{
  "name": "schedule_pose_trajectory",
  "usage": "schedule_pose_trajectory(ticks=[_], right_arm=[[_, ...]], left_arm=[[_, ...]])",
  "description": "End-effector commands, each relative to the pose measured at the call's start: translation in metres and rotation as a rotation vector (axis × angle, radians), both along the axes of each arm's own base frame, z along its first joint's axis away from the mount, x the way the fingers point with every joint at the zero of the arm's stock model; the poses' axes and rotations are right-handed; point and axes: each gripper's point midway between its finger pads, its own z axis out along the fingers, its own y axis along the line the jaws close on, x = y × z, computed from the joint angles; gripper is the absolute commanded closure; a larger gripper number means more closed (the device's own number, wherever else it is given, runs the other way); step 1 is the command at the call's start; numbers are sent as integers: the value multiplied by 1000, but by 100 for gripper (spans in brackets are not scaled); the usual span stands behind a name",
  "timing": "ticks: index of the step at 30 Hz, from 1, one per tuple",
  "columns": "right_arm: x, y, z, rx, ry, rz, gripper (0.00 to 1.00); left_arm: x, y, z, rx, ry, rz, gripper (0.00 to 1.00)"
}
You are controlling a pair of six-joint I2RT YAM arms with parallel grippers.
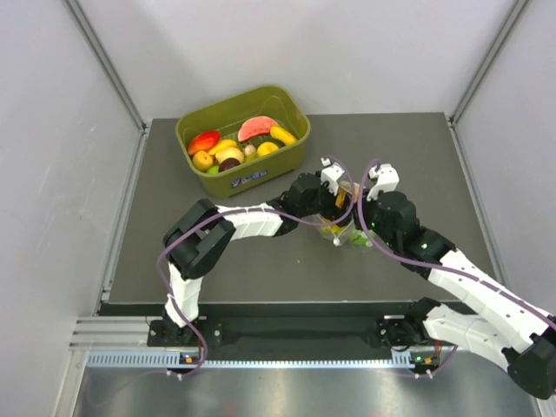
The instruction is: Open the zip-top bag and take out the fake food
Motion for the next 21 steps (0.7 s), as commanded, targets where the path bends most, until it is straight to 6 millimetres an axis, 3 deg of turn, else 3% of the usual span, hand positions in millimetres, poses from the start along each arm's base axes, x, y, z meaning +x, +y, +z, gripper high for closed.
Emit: schedule_pose_trajectory(ticks=[1, 4, 8, 13, 17, 21], right_arm=[[-6, 16, 6, 66, -2, 70, 92], [-8, 18, 3, 73, 5, 79, 92], [-7, 17, 0, 71, 8, 71, 92], [-5, 8, -1, 47, -2, 31, 92], [-1, -1, -4, 24, -1, -7, 92], [1, -8, -8, 11, 4, -31, 92]], left_arm=[[12, -21, 31, -71, -98, 2, 1], [11, -27, 27, -68, -99, -18, 3], [7, -29, 26, -74, -82, -39, 18], [-2, -19, 25, -49, -60, -39, 22], [-15, -6, 32, -41, -54, -52, 33], [-25, 8, 34, -30, -42, -42, 37]])
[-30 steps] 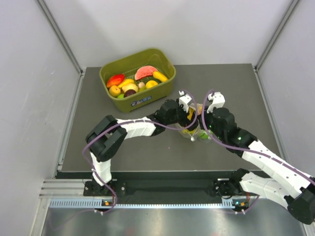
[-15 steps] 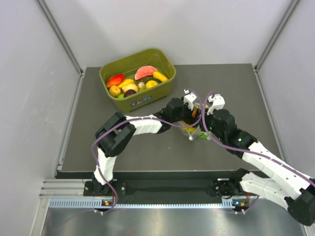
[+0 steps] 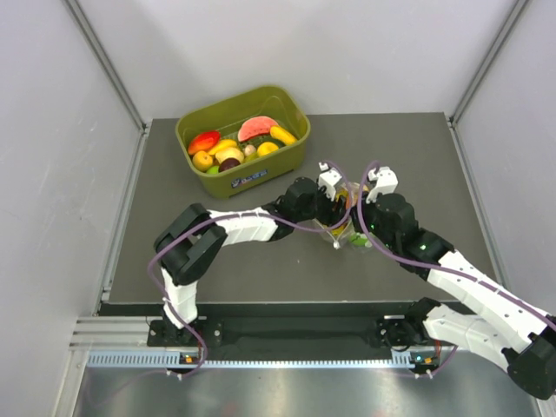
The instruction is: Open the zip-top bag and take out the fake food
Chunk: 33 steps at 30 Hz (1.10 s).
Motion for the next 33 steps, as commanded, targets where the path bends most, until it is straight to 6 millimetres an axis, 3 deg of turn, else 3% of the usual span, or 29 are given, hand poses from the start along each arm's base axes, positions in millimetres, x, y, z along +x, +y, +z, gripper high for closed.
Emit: schedule_pose_trajectory(ticks=[1, 9, 13, 26, 33], right_arm=[[5, -12, 4, 3, -25, -50, 92], [9, -25, -3, -14, -13, -83, 92], [11, -28, -7, -9, -2, -87, 92], [14, -30, -20, 2, 23, -82, 92], [14, -27, -19, 16, 23, -65, 92]], left_arm=[[-13, 8, 35, -44, -39, -14, 37], [-31, 31, 54, -57, -34, -4, 37], [-39, 40, 80, -78, -61, -11, 37], [-59, 63, 135, -145, -119, -11, 37], [-40, 95, 172, -192, -224, 173, 36]])
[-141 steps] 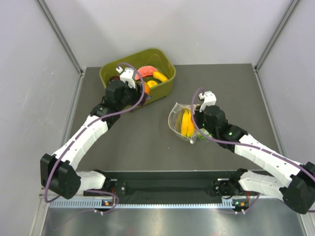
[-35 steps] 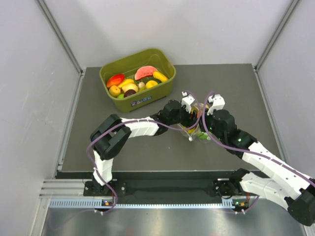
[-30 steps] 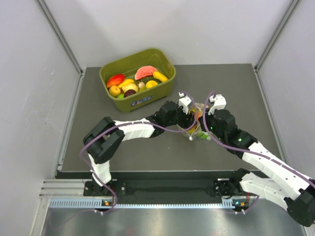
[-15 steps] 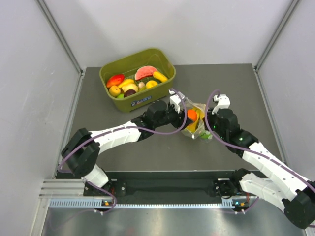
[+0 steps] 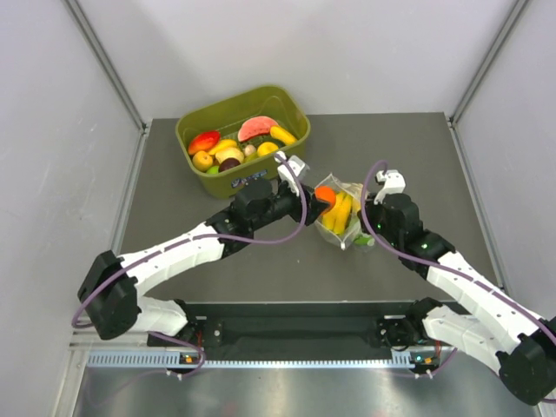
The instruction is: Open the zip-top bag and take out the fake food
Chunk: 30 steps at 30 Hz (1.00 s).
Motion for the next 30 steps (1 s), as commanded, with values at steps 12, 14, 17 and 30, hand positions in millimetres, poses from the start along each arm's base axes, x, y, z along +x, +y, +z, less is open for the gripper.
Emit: schedule_pose_trajectory(ticks=[12, 14, 17, 30], right_arm=[[3, -1, 11, 30, -42, 7, 92], [3, -2, 11, 30, -41, 3, 92], [6, -1, 11, 28, -40, 3, 92], [7, 10, 9, 54, -17, 39, 92]], left_arm=[[83, 90, 72, -104, -120, 264, 35], [72, 84, 61, -90, -113, 224, 33], [50, 73, 32, -71, -81, 151, 32], [-5, -29, -15, -18, 14, -73, 20]])
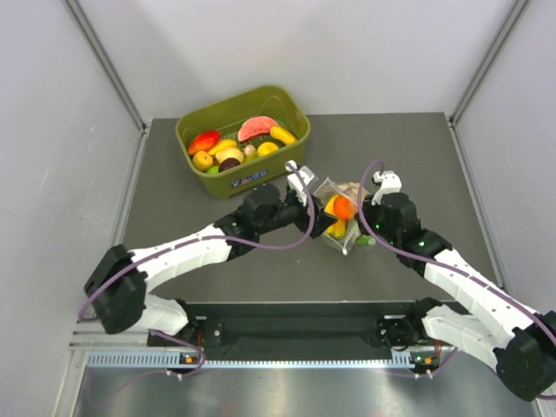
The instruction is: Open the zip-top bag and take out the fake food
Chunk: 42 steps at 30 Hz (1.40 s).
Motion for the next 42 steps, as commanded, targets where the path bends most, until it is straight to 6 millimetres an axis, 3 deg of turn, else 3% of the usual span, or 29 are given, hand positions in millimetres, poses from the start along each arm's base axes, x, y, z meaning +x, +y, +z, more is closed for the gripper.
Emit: schedule_pose_trajectory(ticks=[1, 5, 11, 17, 36, 40, 42], right_arm=[[7, 4, 21, 45, -56, 4, 92], [2, 0, 32, 46, -80, 4, 92], [-1, -3, 39, 45, -94, 3, 91], [-3, -2, 41, 51, -94, 12, 91], [-9, -3, 48, 68, -106, 18, 91], [-10, -4, 50, 70, -110, 18, 91], [-10, -5, 50, 71, -112, 15, 91]], left_arm=[[17, -24, -3, -19, 8, 14, 20], [40, -38, -37, 73, 17, 53, 20], [59, -54, -53, 118, -4, 62, 20], [79, -57, -64, 142, -23, 116, 19], [104, -89, -116, 211, 24, 102, 18], [106, -89, -128, 250, 47, 109, 30], [106, -86, -130, 258, 53, 120, 45]])
